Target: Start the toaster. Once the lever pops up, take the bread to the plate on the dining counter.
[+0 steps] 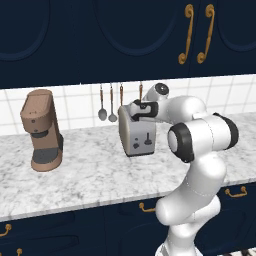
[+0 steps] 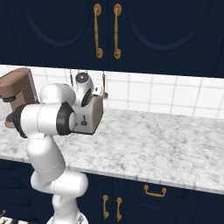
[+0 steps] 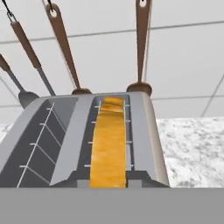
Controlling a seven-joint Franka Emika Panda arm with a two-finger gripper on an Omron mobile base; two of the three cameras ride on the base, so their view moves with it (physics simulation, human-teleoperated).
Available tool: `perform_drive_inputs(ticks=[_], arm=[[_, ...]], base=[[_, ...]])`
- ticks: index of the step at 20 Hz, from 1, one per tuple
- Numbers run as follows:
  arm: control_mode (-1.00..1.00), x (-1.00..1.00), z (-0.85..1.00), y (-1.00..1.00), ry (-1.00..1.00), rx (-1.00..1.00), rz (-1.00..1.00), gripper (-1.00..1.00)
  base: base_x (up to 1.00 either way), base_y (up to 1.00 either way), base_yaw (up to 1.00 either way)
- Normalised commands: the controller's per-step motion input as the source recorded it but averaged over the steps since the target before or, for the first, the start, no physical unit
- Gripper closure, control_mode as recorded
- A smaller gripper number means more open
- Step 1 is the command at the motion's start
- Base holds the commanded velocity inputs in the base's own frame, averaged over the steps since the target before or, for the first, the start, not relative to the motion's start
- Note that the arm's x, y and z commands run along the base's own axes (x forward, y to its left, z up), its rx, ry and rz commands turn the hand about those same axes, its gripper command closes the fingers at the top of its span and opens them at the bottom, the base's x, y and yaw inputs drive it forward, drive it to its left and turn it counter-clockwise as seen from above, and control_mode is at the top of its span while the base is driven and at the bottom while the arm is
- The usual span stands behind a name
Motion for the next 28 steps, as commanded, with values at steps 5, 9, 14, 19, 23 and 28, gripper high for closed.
perform_drive_inputs(ticks=[5,9,14,19,23,28], arm=[[-1.00,-0.39,0.19,0.01,-0.10,0.00,0.04,1.00],[-1.00,-0.34,0.41,0.00,-0.22,0.00,0.06,1.00],[-1.00,-0.31,0.36,0.00,-0.18,-0.03,0.04,1.00],[-1.00,-0.27,0.49,0.00,-0.15,-0.06,0.03,1.00],[-1.00,-0.34,0.52,0.00,-0.07,-0.06,0.03,1.00],[-1.00,-0.69,0.37,0.00,0.02,-0.03,0.02,1.00]], base=[[0.00,0.00,0.00],[0.00,0.00,0.00],[0.00,0.00,0.00],[0.00,0.00,0.00],[0.00,0.00,0.00],[0.00,0.00,0.00]])
